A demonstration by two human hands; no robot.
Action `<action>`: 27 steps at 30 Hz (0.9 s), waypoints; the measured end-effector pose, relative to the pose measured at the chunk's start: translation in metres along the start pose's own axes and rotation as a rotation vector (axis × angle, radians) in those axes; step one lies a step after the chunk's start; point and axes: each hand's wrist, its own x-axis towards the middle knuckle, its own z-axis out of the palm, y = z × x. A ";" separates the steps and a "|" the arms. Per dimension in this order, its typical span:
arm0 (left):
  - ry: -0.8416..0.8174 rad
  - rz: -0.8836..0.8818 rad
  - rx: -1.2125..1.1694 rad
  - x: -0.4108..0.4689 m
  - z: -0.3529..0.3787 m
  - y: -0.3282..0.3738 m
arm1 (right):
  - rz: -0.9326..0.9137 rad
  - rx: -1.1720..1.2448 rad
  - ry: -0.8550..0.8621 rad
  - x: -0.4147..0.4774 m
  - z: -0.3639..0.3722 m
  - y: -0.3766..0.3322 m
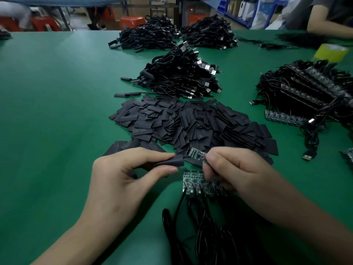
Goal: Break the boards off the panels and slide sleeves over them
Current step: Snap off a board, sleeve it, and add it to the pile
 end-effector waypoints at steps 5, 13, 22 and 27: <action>-0.012 -0.030 -0.074 0.000 0.002 -0.001 | -0.034 -0.042 -0.088 0.000 0.000 0.000; -0.098 0.035 0.008 0.003 -0.001 0.001 | -0.006 -0.033 -0.145 -0.001 -0.002 0.002; -0.151 0.134 0.119 0.001 -0.002 0.005 | 0.067 0.063 -0.229 0.000 -0.002 0.002; -0.194 0.171 0.094 0.002 -0.002 0.006 | -0.001 -0.028 -0.228 -0.003 -0.003 0.000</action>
